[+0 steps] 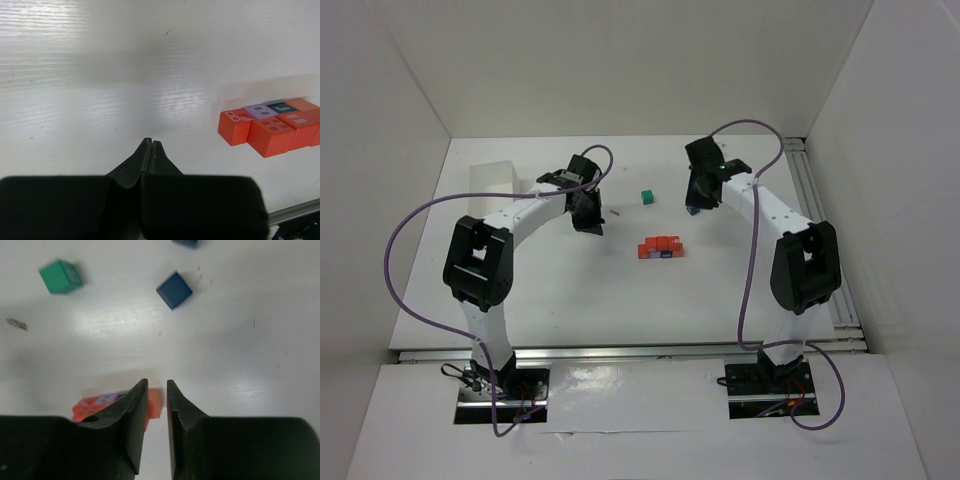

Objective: Build the wood block tower

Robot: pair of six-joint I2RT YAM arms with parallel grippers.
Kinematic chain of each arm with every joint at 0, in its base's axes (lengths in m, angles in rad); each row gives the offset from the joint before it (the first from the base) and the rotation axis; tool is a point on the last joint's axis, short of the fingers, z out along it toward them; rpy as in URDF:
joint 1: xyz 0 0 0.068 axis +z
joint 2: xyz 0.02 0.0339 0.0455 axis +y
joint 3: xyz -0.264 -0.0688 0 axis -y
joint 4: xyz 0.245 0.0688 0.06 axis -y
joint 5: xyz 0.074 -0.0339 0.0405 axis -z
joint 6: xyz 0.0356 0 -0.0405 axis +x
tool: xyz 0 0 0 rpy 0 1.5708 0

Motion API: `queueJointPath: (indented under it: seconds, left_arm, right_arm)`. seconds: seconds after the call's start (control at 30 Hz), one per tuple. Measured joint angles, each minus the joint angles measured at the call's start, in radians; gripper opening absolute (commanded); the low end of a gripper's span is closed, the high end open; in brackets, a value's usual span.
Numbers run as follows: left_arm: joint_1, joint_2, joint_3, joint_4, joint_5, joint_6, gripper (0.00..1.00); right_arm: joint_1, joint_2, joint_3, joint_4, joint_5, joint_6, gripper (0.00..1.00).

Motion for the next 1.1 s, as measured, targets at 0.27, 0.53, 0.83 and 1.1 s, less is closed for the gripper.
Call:
queueJointPath:
  seconds: [0.27, 0.53, 0.83, 1.1]
  left_arm:
    - [0.012, -0.04, 0.028, -0.056, -0.053, 0.036, 0.0]
    - [0.034, -0.129, 0.027, -0.066, -0.08, 0.057, 0.12]
    - [0.075, -0.165, 0.009, -0.068, -0.089, 0.077, 0.21]
    - [0.077, -0.165, 0.003, -0.071, -0.086, 0.078, 0.22]
  right_arm:
    - [-0.072, 0.158, 0.333, -0.01, -0.033, -0.066, 0.69]
    - [-0.078, 0.417, 0.489, -0.075, -0.023, -0.158, 0.8]
    - [-0.116, 0.455, 0.488, -0.109, -0.077, -0.248, 0.76]
    - [-0.126, 0.504, 0.485, -0.109, -0.113, -0.285, 0.68]
